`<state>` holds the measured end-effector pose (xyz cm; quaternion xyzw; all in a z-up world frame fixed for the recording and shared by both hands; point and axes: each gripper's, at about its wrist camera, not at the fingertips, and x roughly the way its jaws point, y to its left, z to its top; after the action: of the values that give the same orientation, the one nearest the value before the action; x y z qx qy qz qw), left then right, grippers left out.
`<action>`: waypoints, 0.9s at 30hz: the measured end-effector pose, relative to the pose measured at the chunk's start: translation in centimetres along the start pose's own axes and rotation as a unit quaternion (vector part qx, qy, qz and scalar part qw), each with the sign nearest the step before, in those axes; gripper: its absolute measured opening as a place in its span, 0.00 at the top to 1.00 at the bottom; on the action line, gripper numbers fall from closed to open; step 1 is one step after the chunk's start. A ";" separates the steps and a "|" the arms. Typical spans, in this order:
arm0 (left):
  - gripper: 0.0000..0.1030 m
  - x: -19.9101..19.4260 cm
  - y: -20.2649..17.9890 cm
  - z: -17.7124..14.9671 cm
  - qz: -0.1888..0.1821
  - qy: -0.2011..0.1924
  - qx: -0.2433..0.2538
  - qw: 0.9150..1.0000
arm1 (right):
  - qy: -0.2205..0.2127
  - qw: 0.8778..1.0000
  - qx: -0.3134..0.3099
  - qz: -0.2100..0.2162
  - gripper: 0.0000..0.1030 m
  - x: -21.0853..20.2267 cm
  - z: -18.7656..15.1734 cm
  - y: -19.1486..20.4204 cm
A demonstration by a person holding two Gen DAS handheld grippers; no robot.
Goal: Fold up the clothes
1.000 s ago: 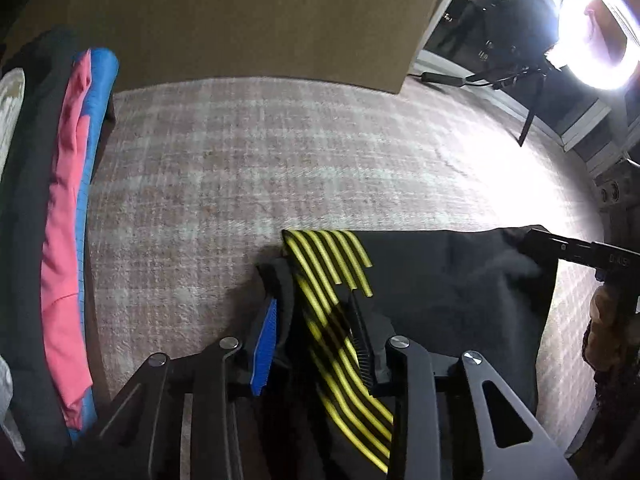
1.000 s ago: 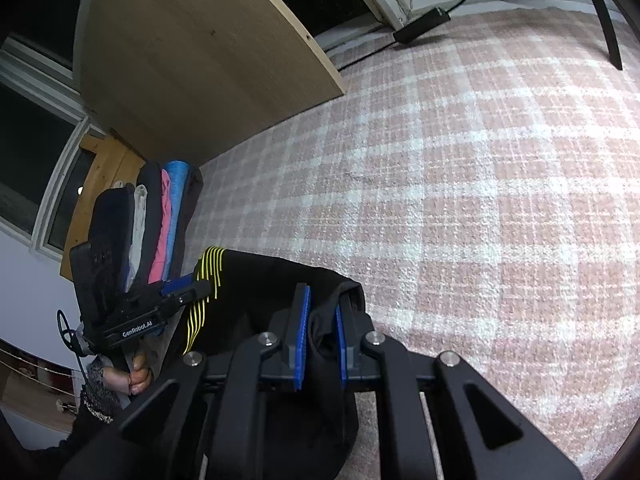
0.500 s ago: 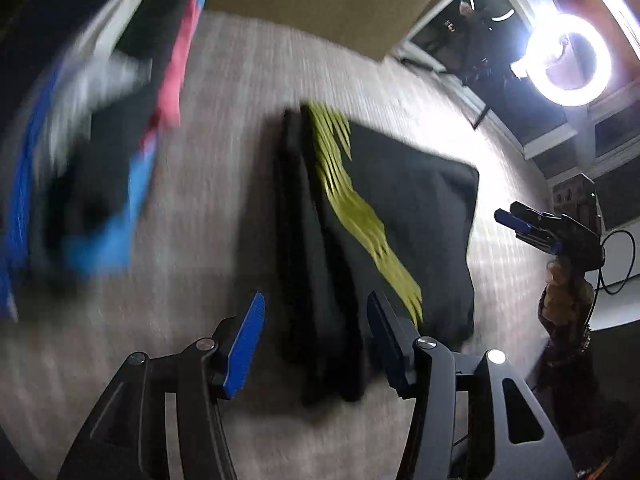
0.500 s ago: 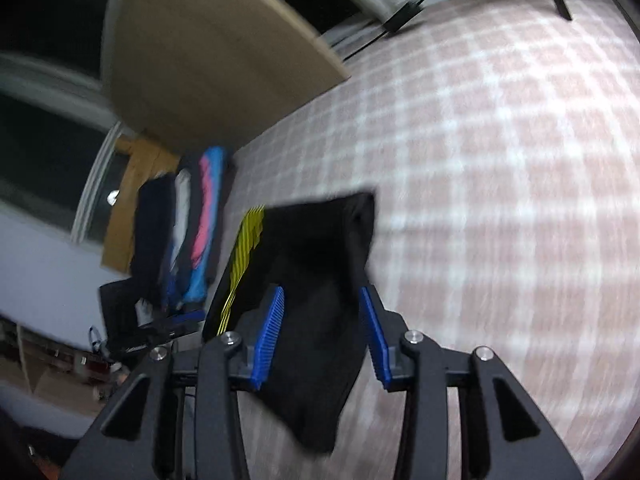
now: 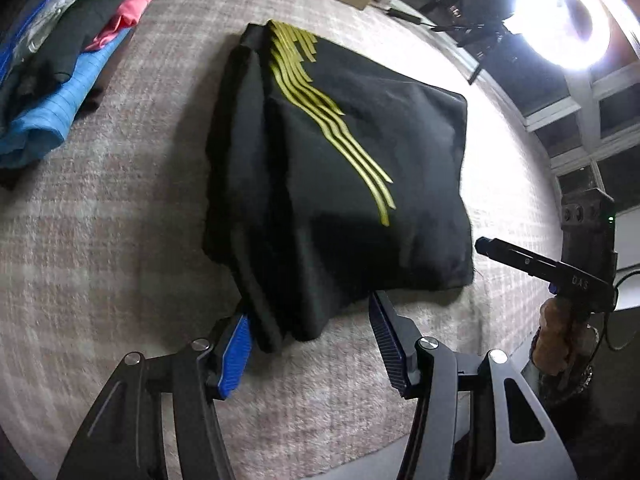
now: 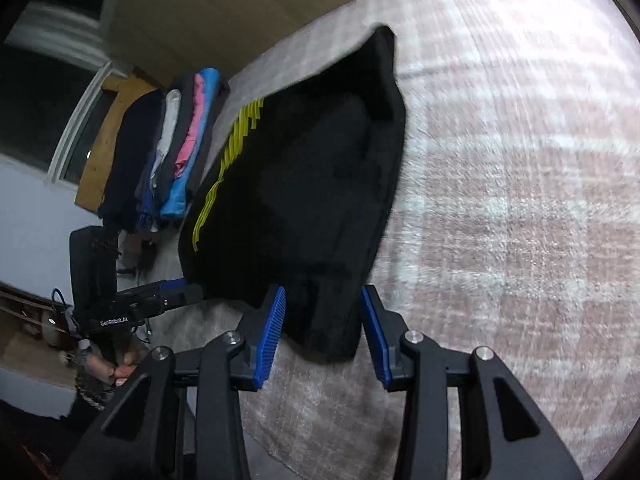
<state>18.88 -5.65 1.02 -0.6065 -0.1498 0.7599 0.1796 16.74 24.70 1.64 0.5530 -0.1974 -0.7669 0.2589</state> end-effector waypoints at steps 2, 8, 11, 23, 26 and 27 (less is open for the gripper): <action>0.49 -0.9 -0.1 -0.6 0.006 -0.018 0.012 1.000 | -0.016 1.000 -0.025 0.001 0.62 -0.5 -0.3 2.0; 0.49 -3.9 3.1 -1.3 0.033 -0.050 0.018 0.998 | -0.010 0.994 -0.103 0.033 0.64 2.1 -0.6 9.1; 0.49 -6.2 6.1 -1.4 0.045 -0.067 0.000 0.997 | 0.011 0.989 -0.147 0.023 0.64 5.3 -1.8 12.7; 0.49 -8.2 10.5 -1.5 0.002 -0.069 0.015 0.998 | 0.010 0.980 -0.158 -0.120 0.94 12.7 -2.5 16.4; 0.49 -8.2 10.2 -1.3 -0.008 -0.071 0.027 0.997 | 0.000 0.983 -0.142 -0.119 0.97 12.8 -2.1 16.5; 0.49 -8.2 10.3 -1.2 -0.012 -0.072 0.030 0.997 | -0.004 0.984 -0.136 -0.114 0.97 12.7 -1.9 16.6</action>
<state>20.74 -18.53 3.35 -0.5426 -0.1466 0.8038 0.1951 18.30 3.82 1.36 0.5286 -0.0274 -0.8133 0.2418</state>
